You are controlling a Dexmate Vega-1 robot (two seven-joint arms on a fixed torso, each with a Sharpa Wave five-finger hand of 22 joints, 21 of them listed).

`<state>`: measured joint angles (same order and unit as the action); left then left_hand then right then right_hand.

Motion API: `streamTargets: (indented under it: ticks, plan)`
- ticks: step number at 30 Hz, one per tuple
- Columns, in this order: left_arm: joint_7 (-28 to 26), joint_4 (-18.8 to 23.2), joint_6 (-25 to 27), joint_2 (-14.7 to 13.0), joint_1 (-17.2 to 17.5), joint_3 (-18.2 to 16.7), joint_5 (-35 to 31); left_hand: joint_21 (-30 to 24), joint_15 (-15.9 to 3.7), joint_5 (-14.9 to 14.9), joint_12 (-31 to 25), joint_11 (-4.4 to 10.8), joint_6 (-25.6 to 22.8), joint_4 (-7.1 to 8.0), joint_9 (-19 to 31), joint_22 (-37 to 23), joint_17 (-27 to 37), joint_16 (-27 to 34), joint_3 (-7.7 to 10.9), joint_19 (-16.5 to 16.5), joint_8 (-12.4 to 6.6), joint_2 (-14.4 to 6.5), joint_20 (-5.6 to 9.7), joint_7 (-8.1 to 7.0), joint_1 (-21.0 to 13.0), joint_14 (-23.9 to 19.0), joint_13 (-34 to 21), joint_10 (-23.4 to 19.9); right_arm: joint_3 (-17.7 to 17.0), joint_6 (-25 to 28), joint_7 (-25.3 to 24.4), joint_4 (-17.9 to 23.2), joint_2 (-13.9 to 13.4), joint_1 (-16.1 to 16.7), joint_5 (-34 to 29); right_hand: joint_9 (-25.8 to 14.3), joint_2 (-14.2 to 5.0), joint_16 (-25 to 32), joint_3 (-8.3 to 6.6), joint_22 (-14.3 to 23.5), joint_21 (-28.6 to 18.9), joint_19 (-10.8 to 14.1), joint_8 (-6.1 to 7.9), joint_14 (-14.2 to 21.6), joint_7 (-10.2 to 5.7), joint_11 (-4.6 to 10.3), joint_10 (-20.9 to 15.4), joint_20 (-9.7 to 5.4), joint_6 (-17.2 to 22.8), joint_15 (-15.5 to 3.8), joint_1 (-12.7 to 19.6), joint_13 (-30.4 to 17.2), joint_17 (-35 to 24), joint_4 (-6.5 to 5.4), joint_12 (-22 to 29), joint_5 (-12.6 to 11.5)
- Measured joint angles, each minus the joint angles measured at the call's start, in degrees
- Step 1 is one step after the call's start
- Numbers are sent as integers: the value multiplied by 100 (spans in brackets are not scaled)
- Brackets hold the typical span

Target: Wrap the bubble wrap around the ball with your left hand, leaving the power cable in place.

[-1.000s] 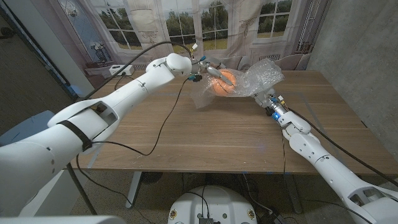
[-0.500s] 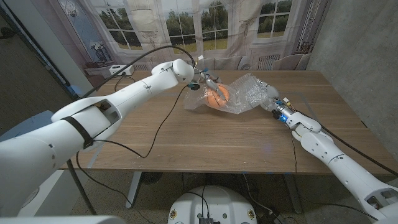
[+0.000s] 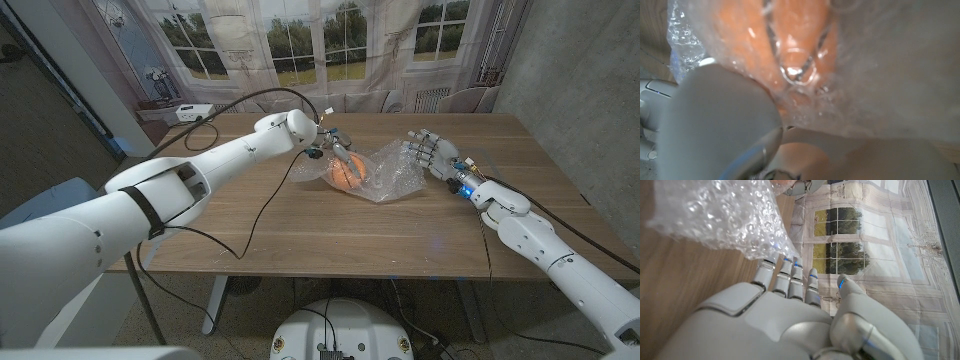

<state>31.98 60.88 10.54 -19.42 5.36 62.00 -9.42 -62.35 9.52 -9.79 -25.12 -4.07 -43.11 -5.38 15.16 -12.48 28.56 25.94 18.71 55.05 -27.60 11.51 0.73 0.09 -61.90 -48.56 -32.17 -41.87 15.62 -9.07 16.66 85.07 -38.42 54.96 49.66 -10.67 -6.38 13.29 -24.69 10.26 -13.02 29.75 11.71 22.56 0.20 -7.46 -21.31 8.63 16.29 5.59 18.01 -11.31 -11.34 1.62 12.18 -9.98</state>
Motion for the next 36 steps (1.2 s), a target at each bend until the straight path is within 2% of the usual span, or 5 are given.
streamTargets:
  ticks: [10,17,24,28,36]
  plan:
    - [-429,873,850,-211,76,436,-1101,-627,-333,0,-402,573,-276,-10,175,-141,207,22,-10,-331,88,203,-328,-276,357,-549,-544,-64,-13,-519,-714,371,-32,199,-708,0,-35,0,-11,0,40,-61,0,-15,-20,62,-20,0,20,-83,35,0,1,79,-11,0]
    - [-799,1844,1475,-473,254,902,-2298,-347,-1539,1,-30,1028,366,-161,89,163,681,-1164,-163,-4089,837,164,-262,-612,728,239,-629,779,-14,-1061,-1275,485,40,266,-1363,0,-2,0,25,0,40,-61,0,56,-51,93,-51,0,51,-153,73,0,1,116,-11,0]
    - [-1443,2239,2044,-627,595,1250,-3715,904,-1184,-171,1303,761,2707,72,-279,290,-251,-1623,-771,-6043,1746,-339,-1133,-922,781,3324,139,2723,24,-1302,-1410,513,65,264,-1608,0,73,0,43,0,40,-61,-17,56,-51,124,-20,0,51,-153,24,0,1,133,-10,0]
    - [-1955,2290,2288,-693,877,1239,-4556,1430,-930,-375,1435,666,3586,284,-390,289,-761,-1623,-1092,-6434,1746,-1004,-1254,-834,364,4127,504,3412,53,-1339,-1455,530,65,237,-1690,-1,95,0,43,0,40,-61,-31,56,-51,124,-20,0,51,-152,2,0,1,133,-10,0]
    - [-2406,2379,2470,-750,1226,979,-5314,2540,-598,-429,1435,603,4405,949,-463,289,-1451,-1595,-1433,-6481,1747,-1698,-1279,-993,1469,5289,1109,4274,101,-1348,-1466,532,61,165,-1748,-1,110,0,43,0,40,-27,-31,76,-51,124,-20,-34,50,-173,-14,0,1,133,-33,0]
